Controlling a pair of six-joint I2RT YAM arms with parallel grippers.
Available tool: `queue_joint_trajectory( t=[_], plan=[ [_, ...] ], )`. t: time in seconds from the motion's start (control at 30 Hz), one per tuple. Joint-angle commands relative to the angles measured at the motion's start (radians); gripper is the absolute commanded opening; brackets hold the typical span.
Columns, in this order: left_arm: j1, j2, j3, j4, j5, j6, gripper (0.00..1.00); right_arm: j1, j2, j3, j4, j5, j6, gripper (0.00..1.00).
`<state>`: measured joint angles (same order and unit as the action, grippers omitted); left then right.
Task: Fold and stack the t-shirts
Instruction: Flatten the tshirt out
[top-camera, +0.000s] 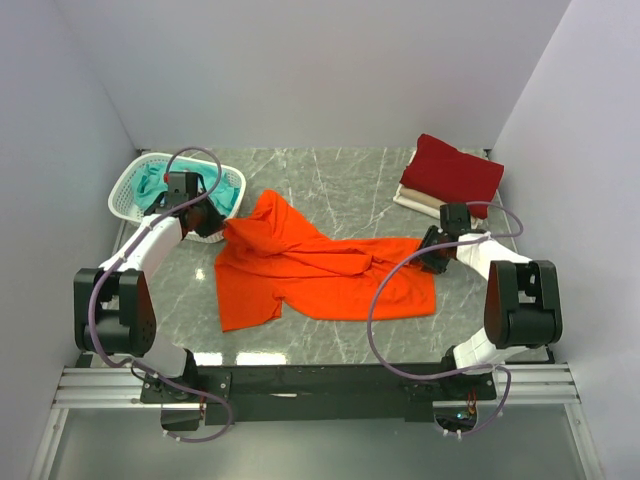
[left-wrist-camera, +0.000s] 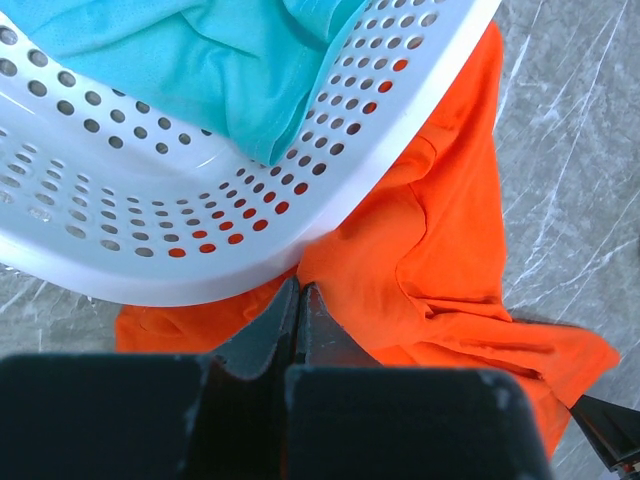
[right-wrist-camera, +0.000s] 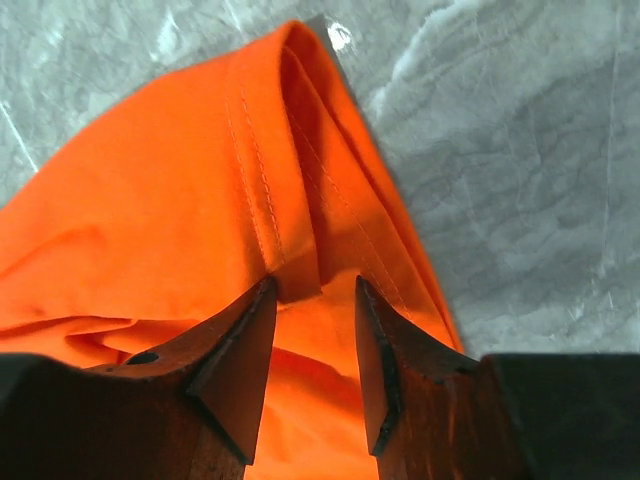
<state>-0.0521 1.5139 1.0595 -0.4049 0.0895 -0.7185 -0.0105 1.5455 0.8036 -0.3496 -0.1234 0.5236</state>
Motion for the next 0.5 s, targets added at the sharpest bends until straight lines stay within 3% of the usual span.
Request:
queue_joint_trajectory(
  t=[0.0,0.47],
  plan=[
    [-0.002,-0.041,-0.003,0.018,-0.004,0.016,0.00,0.006,0.011,0.040,0.034,-0.012,0.003,0.44],
    [-0.002,-0.020,0.004,0.023,0.001,0.021,0.00,0.060,0.013,0.081,0.012,0.018,0.012,0.42]
  ],
)
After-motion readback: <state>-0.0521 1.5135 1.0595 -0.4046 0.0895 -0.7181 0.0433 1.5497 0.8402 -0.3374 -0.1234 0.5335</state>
